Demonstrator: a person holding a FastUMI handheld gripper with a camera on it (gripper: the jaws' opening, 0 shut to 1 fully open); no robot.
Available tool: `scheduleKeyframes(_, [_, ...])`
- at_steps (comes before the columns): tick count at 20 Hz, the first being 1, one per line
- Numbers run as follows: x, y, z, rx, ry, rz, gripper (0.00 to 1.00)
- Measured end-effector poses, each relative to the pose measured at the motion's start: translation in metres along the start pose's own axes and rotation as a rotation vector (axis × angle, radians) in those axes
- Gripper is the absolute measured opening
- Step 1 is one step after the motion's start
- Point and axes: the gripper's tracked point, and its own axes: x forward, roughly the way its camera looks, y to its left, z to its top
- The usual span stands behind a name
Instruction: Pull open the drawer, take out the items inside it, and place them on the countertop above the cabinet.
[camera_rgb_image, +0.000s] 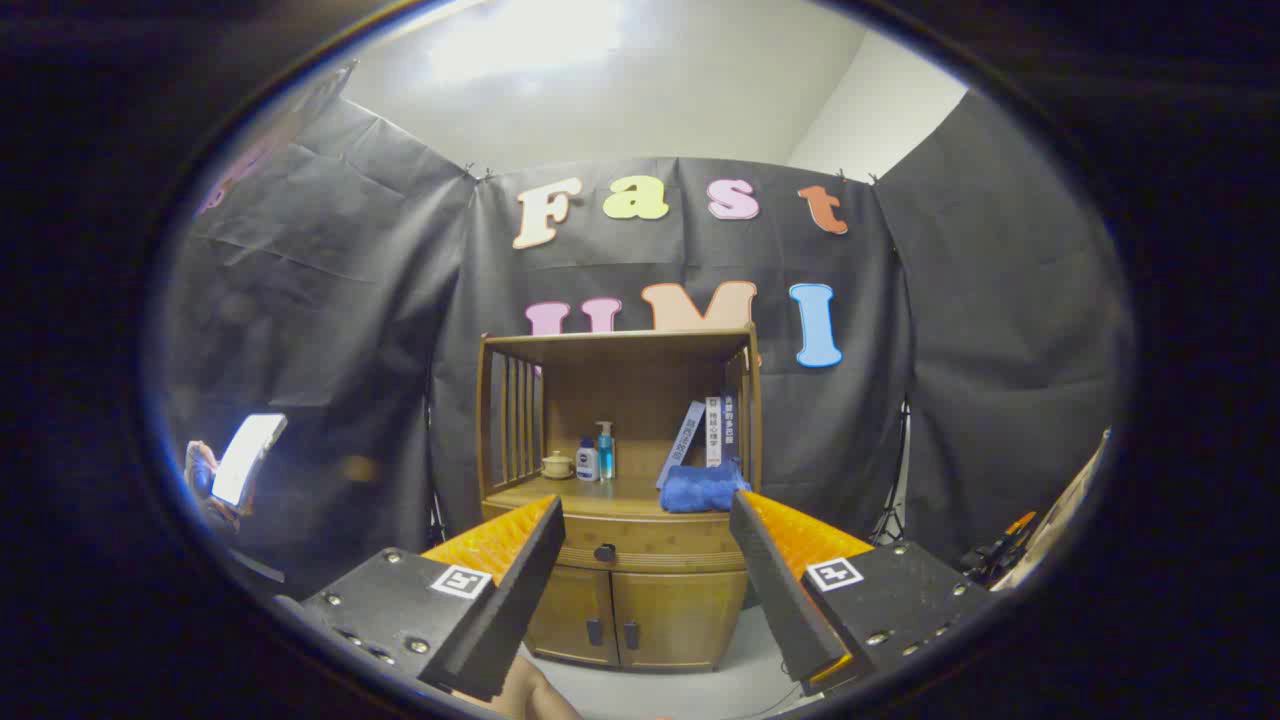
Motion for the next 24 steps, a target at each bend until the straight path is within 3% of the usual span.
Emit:
scheduleKeyframes(12, [0.028, 0.017, -0.013, -0.060, 0.030, 0.027, 0.99])
scheduleKeyframes(24, [0.158, 0.061, -0.050, -0.065, 0.049, 0.123, 0.99])
